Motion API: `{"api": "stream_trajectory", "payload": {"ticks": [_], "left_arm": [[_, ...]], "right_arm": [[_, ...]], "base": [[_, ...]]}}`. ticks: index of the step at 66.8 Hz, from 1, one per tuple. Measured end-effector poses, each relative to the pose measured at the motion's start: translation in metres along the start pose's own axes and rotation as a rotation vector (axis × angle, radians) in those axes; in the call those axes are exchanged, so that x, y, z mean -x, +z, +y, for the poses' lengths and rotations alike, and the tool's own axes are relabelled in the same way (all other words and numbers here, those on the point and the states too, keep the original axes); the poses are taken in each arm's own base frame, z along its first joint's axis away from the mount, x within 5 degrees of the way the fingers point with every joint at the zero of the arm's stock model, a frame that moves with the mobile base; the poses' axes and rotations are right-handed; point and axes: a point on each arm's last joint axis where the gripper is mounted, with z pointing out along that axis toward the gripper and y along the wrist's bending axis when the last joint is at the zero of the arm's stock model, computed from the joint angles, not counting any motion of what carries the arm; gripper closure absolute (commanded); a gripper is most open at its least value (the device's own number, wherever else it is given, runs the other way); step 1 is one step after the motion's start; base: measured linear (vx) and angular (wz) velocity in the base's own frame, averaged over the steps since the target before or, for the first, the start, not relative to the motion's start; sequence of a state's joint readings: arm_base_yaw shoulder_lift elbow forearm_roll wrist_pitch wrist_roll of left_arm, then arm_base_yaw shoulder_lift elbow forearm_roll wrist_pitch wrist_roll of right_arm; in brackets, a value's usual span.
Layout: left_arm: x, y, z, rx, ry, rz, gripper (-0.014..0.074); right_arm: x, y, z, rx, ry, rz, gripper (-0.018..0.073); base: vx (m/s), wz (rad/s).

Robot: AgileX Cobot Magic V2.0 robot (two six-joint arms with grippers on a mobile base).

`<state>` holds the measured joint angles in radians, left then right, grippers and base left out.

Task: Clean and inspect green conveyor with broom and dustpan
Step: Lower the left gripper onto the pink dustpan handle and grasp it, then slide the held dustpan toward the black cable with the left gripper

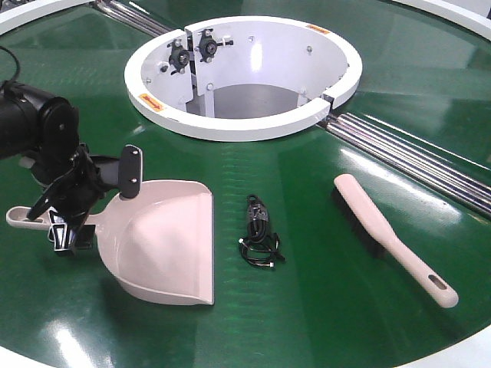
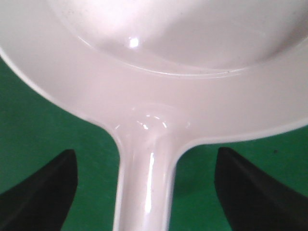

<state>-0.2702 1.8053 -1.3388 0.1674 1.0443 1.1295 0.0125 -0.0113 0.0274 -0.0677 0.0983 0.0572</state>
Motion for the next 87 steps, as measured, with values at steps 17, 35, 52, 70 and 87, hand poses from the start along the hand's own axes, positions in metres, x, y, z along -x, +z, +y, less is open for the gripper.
{"api": "stream_trajectory", "payload": {"ticks": [17, 35, 52, 70, 87], "left_arm": [[0.001, 0.018, 0.002, -0.014, 0.059, 0.029, 0.0042], [-0.006, 0.027, 0.002, -0.003, 0.114, 0.063, 0.0078], [-0.013, 0.029, 0.007, 0.031, 0.09, 0.05, 0.0175], [-0.01, 0.039, 0.009, 0.021, 0.09, 0.042, 0.0277], [-0.011, 0.04, 0.007, 0.002, 0.091, 0.051, 0.0531]], "right_arm": [[0.0, 0.0, 0.0, 0.0, 0.0, 0.0, 0.0568], [0.0, 0.0, 0.0, 0.0, 0.0, 0.0, 0.0568], [0.0, 0.0, 0.0, 0.0, 0.0, 0.0, 0.0568], [0.0, 0.0, 0.0, 0.0, 0.0, 0.0, 0.0568], [0.0, 0.0, 0.0, 0.0, 0.0, 0.0, 0.0568]], "base": [[0.0, 0.0], [0.0, 0.0], [0.0, 0.0], [0.0, 0.0], [0.0, 0.0]]}}
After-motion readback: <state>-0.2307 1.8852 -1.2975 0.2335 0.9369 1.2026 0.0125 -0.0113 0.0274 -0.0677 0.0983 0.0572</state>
